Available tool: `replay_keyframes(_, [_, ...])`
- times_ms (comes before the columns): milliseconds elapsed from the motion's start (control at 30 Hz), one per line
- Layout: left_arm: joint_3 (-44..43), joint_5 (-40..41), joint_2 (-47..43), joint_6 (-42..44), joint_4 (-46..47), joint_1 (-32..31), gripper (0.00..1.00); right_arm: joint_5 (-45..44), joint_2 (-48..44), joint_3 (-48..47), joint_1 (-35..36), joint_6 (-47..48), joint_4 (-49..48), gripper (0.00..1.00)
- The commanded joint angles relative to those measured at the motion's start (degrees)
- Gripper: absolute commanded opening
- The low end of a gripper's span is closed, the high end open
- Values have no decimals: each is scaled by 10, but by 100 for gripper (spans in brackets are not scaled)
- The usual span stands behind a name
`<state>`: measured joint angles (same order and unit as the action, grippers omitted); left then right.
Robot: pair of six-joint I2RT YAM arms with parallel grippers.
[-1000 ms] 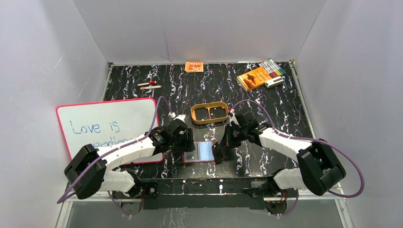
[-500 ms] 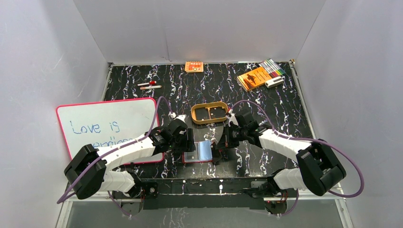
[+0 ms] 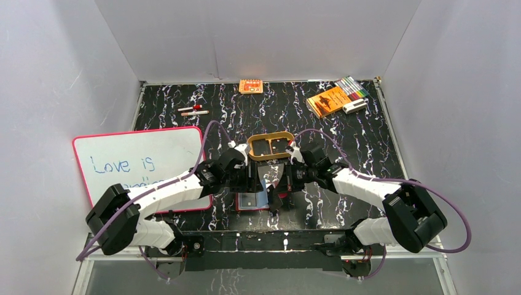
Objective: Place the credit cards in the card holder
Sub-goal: Turn over the card slot in the card holder.
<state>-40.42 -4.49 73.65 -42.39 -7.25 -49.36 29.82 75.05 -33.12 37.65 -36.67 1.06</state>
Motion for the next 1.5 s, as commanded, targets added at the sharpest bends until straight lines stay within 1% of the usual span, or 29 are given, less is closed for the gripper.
replay_keyframes(0, [-22,-33,21,14,13,-1,59,16,6,-20,8,0,-33,0])
replay_keyframes(200, [-30,-30,54,20,11,-1,58,9,11,-19,10,0,-31,0])
replay_keyframes(267, [-32,-24,64,21,9,-1,57,-11,10,-23,10,4,-15,0])
replay_keyframes(367, [-42,-3,74,21,-8,-1,56,-110,-19,-35,9,10,79,0])
replay_keyframes(433, [-42,15,71,18,-19,-1,55,-174,-55,-39,9,11,117,0])
replay_keyframes(500, [-40,25,59,17,-24,-1,55,-200,-89,-42,9,16,132,0])
replay_keyframes(600, [-32,37,42,15,-27,-1,55,-173,-105,-53,9,26,139,0])
replay_keyframes(733, [-22,57,36,12,-29,-1,54,-107,-78,-57,10,33,123,0])
replay_keyframes(833, [-17,57,39,7,-30,-1,54,-86,-54,-49,10,20,98,0])
replay_keyframes(1000, [-11,56,36,3,-30,-2,53,-100,-35,-37,10,-5,89,0])
replay_keyframes(1467, [-5,56,39,2,-29,-1,53,-139,-32,-22,10,-5,124,0])
